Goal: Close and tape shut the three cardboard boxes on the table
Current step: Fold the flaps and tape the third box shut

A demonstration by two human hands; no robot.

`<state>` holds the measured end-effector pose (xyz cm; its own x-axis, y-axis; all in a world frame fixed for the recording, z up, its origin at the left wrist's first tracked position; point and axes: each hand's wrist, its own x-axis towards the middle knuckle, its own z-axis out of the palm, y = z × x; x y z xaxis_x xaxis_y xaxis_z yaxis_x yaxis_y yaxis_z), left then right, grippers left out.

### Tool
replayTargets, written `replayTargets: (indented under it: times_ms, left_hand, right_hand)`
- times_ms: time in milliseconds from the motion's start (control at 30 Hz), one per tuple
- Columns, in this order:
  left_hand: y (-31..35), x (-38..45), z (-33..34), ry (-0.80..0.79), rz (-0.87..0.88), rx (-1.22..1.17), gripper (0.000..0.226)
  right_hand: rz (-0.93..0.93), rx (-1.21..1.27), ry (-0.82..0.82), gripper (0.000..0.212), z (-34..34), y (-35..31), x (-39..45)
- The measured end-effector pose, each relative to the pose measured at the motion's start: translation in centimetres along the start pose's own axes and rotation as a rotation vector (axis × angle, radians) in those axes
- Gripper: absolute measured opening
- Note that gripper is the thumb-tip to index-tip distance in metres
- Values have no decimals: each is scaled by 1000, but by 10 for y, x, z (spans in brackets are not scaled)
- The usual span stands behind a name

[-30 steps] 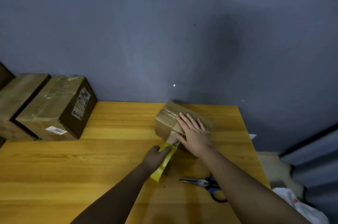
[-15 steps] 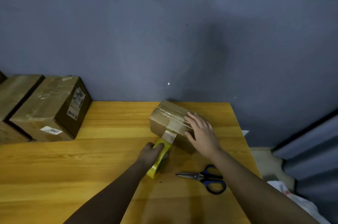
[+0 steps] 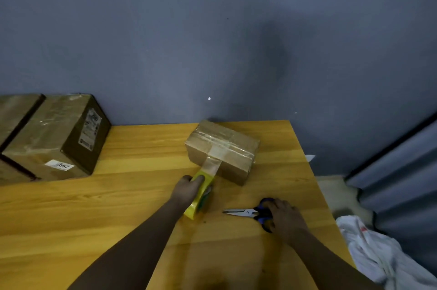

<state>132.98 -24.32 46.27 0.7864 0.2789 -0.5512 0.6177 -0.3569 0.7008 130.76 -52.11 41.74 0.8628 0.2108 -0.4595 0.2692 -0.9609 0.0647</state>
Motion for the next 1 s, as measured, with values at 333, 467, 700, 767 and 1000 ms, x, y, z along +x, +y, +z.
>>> replayTargets:
  times_ms: [333,467,700,767,1000]
  left_hand:
    - [4,-1,3,38,-25,56,45]
    - [1,4,3,21,-27,29,52]
    - [-1,3,2,14,-21,-9,52]
    - [-1,4,1,5,-22,-16,52]
    - [-1,6,1,-28,-16,-10,54]
  right_hand:
    - [-4,96,-102,41,-7,-8,5]
    - [8,510,-189,27,-16,12,-14]
    - [-26,615,-196,50,-75,-8,-22]
    - [-11,672,-237,60,-91,-21,-20]
    - [74,498,-249,94,-114,-46,-9]
